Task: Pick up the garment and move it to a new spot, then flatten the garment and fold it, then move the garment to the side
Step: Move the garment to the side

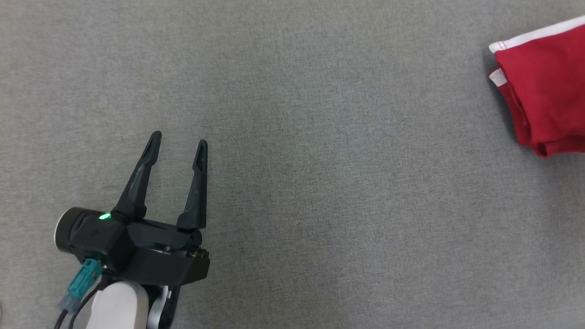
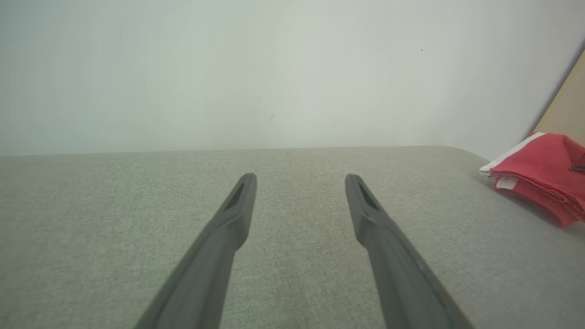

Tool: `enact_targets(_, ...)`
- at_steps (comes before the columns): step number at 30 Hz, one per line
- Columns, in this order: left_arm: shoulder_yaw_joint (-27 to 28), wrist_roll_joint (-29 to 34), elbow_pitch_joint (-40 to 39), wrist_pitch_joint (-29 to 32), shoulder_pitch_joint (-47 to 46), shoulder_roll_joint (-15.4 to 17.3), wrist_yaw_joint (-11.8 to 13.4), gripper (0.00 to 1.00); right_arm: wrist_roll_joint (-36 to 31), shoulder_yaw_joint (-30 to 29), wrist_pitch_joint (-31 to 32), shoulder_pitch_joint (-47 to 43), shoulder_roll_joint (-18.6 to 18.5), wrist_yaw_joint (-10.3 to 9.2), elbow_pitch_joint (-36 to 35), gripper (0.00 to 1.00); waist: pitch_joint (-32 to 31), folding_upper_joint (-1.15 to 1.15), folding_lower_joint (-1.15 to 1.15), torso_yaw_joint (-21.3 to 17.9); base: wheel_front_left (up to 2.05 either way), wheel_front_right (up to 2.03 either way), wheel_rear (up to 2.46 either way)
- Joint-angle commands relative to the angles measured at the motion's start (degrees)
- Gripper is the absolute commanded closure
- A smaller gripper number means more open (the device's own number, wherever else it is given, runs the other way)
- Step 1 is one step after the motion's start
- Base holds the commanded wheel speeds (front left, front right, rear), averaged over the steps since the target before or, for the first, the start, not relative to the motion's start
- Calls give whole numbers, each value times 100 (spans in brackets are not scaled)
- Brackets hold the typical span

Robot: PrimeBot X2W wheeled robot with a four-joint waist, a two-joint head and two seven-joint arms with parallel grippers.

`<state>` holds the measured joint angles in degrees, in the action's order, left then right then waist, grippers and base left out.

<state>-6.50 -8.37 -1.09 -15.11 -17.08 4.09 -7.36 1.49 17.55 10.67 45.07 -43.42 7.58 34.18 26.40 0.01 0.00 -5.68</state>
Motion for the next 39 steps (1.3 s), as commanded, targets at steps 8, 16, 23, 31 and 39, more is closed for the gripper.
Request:
enact_targets(8,215,-69,197,-5,255,-49,0,0,-181,-577,-292,-756,746,-18,-719,0,-744,-1,0,249,0,0,0)
enact_targets(16,533,-142,726,-4,579,-84,23,0,194,-1010,-836,-1933,1935,-17,-1582,0,-1822,-1,0,412,0,0,0)
enact_targets(23,785,-197,1113,-5,1066,-102,103,0,631,-851,-1360,-2866,2611,-18,-1851,0,-2636,-1,0,460,0,0,0)
enact_targets(31,1002,-197,1279,-4,1431,-111,172,0,839,-1172,-1885,-3400,3090,-17,-1781,0,-2950,-1,0,521,0,0,0)
enact_targets(39,1095,-99,1485,-4,1632,-118,198,0,713,-1589,-2198,-3627,3542,-17,-1365,0,-3094,-1,0,522,0,0,0)
